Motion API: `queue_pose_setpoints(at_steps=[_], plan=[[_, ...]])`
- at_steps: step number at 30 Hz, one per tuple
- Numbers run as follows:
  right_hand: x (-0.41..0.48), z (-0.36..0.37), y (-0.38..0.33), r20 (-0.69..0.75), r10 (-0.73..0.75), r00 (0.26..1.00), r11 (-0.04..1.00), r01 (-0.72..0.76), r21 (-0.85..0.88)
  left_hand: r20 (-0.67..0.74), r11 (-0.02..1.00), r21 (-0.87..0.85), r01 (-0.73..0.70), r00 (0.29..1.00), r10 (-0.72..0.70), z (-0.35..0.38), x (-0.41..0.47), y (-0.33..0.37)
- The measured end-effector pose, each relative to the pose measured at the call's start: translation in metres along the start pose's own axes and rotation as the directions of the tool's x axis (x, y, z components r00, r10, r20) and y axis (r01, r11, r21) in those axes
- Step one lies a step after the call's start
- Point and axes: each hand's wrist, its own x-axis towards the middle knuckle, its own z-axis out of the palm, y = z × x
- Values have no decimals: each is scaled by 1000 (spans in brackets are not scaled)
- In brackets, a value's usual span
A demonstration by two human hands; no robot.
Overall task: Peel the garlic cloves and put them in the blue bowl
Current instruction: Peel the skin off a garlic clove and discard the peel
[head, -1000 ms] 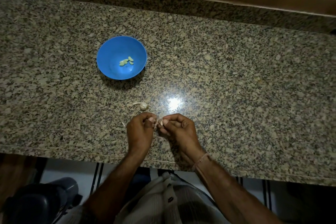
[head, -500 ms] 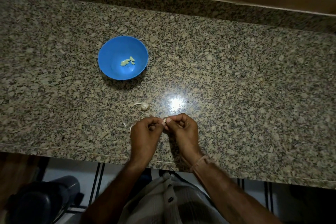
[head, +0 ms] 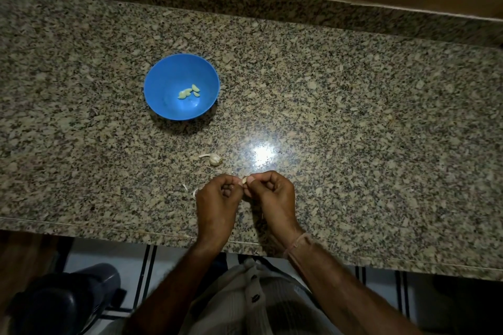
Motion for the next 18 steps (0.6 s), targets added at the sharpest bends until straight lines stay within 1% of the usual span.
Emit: queue_pose_setpoints(at_steps=[2,4,7,10,12,15,16,18], plan=[[2,-4,-3,40,94,995,994,-96,55,22,1000,7,-19,1000,19,-1,0,3],[4,-7,-7,84,167,982,984,-172,54,37,999,14,-31,999,31,-2,2,5],[7,-11,-11,150,248,957,966,-256,37,27,999,28,-16,1000,16,-3,7,0],[10,-14,-13,189,315,930,942,-330,57,4,998,54,16,1000,-16,-4,12,-5],[11,-16,-14,186,330,925,934,-349,77,-9,998,58,38,999,-38,-5,14,-8],[12,-15,-13,143,303,942,947,-315,65,-18,996,84,18,1000,-17,-6,14,-9],[13,-14,-12,126,288,949,953,-297,58,-9,997,74,7,1000,-6,-6,14,-9],[14,-11,-9,97,259,961,964,-263,41,33,1000,-2,-24,999,24,-7,10,-5]])
